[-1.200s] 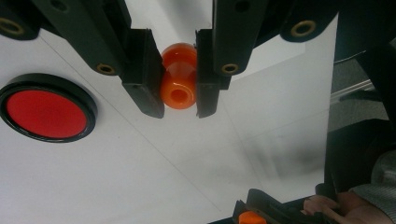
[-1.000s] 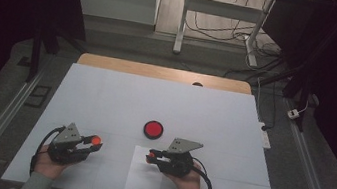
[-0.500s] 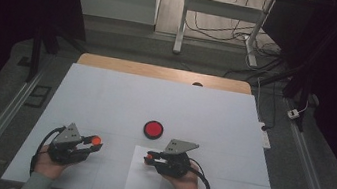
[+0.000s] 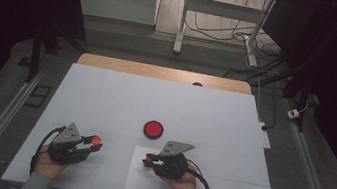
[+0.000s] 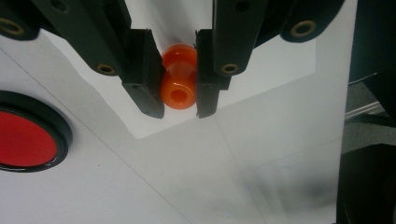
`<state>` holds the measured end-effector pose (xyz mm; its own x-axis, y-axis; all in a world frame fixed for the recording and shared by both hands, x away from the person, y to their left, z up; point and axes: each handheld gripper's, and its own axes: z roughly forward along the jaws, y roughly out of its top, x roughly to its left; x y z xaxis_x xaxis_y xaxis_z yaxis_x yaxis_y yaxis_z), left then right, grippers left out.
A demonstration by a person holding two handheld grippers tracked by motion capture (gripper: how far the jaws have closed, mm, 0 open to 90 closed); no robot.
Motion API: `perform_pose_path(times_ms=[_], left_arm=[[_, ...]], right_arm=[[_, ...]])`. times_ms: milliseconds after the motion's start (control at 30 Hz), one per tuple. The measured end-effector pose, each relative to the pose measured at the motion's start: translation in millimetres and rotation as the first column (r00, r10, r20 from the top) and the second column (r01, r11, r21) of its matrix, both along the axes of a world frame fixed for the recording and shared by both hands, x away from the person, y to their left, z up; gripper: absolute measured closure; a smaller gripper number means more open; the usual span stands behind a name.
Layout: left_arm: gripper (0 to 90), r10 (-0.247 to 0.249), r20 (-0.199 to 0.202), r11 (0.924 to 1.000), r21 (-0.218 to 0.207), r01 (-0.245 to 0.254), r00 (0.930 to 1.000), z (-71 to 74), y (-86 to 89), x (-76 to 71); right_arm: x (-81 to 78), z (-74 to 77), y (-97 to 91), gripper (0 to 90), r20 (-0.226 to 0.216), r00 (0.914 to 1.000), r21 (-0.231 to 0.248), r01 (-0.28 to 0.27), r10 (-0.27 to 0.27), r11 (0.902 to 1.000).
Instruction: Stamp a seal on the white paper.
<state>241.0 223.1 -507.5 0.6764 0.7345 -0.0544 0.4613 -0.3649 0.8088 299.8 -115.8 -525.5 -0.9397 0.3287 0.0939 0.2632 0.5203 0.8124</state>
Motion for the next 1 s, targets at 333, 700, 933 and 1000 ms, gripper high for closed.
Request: perform_pose_path(times_ms=[333, 700, 933, 1000], left_arm=[[65.4, 0.0, -0.001, 1.0, 0.002, 0.0, 1.0, -0.4, 0.0, 0.2], [65.3, 0.0, -0.001, 1.0, 0.002, 0.0, 1.0, -0.3, 0.0, 0.1], [65.3, 0.0, -0.002, 1.0, 0.001, 0.0, 1.0, -0.4, 0.0, -0.1], [65.4, 0.0, -0.001, 1.0, 0.0, 0.0, 1.0, -0.2, 0.1, -0.3]], right_arm=[[0.6, -2.9, -0.4, 73.3, 0.006, 1.0, -0.016, 0.006, -0.006, 0.9998], [0.2, -6.1, 0.3, 73.3, 0.016, 0.9999, -0.032, 0.006, -0.005, 0.9995], [-2.1, -8.5, -0.4, 73.4, 0.033, 0.9994, -0.036, 0.003, -0.002, 0.9994], [-3.2, -9.1, -0.6, 73.5, 0.045, 0.999, -0.041, 0.006, -0.004, 0.9992]])
